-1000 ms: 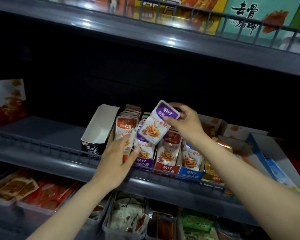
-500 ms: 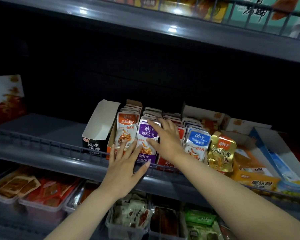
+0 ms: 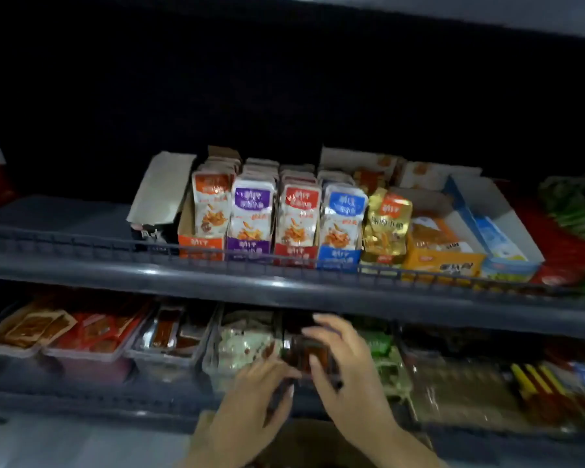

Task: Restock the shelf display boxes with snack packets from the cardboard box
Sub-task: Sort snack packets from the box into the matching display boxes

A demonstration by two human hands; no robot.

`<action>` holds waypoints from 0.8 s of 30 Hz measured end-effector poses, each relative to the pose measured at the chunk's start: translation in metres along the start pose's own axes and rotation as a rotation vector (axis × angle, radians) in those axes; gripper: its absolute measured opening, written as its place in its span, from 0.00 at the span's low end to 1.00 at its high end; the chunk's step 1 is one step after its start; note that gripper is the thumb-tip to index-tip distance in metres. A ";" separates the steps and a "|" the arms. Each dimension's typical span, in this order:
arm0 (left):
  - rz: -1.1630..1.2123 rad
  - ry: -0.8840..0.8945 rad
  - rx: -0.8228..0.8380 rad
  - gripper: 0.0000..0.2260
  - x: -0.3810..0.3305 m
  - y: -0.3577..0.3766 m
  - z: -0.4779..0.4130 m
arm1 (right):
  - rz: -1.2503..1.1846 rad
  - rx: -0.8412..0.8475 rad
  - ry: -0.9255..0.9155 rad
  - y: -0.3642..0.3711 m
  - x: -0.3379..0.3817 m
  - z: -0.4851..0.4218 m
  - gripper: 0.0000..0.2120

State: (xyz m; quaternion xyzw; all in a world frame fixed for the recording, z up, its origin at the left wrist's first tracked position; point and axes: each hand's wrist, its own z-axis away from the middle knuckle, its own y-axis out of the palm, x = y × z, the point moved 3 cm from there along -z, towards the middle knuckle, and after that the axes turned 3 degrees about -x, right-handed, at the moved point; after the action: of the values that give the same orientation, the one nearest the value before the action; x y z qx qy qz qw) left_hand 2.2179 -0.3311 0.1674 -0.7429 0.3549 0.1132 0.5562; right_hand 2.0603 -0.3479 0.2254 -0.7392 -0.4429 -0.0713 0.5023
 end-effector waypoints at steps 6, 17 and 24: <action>-0.134 -0.295 0.368 0.20 0.031 0.073 0.059 | 0.068 0.601 0.413 0.061 -0.115 0.133 0.20; 0.189 -0.896 0.617 0.30 0.127 0.190 0.177 | -0.312 0.623 1.265 0.134 -0.200 0.269 0.37; 0.265 -1.067 0.778 0.27 0.142 0.227 0.204 | -0.404 0.695 1.466 0.169 -0.206 0.296 0.41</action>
State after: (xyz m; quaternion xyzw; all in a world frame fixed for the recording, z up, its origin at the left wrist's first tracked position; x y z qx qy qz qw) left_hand 2.2189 -0.2325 -0.1548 -0.2807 0.1348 0.3958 0.8639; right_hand 1.9588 -0.2469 -0.1466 -0.2150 -0.1245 -0.4822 0.8401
